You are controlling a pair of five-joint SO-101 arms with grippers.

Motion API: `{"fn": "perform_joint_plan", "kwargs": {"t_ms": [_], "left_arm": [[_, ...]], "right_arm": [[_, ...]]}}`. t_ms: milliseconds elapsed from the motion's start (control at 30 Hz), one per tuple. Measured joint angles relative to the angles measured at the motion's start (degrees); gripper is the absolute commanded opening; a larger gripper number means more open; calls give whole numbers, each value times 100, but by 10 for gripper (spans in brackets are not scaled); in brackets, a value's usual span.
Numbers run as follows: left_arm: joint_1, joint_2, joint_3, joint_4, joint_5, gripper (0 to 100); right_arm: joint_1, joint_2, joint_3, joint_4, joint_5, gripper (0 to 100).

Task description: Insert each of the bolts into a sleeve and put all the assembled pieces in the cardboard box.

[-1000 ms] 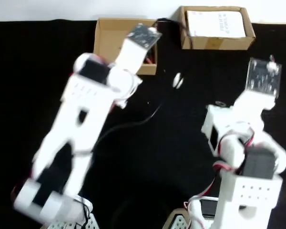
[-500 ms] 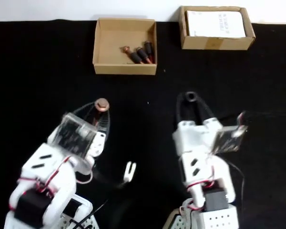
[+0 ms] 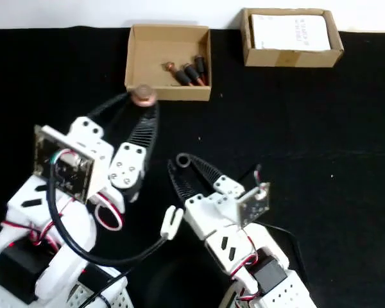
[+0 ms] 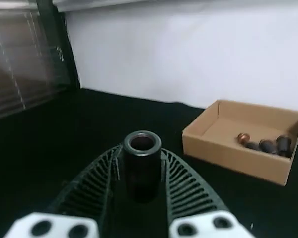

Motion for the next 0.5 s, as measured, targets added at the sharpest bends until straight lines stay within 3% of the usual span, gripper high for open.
{"fn": "perform_joint_plan", "kwargs": {"t_ms": [233,367,500], "left_arm": [[360,431,492,-229,299,11],[387,466,1240,-897,299,11],[378,466,1785,-993,343,11]], "right_arm": [[-53,35,9,932,0,6],[-53,35,9,1002,0,6],[-53,35,9,1002,0,6]]}}
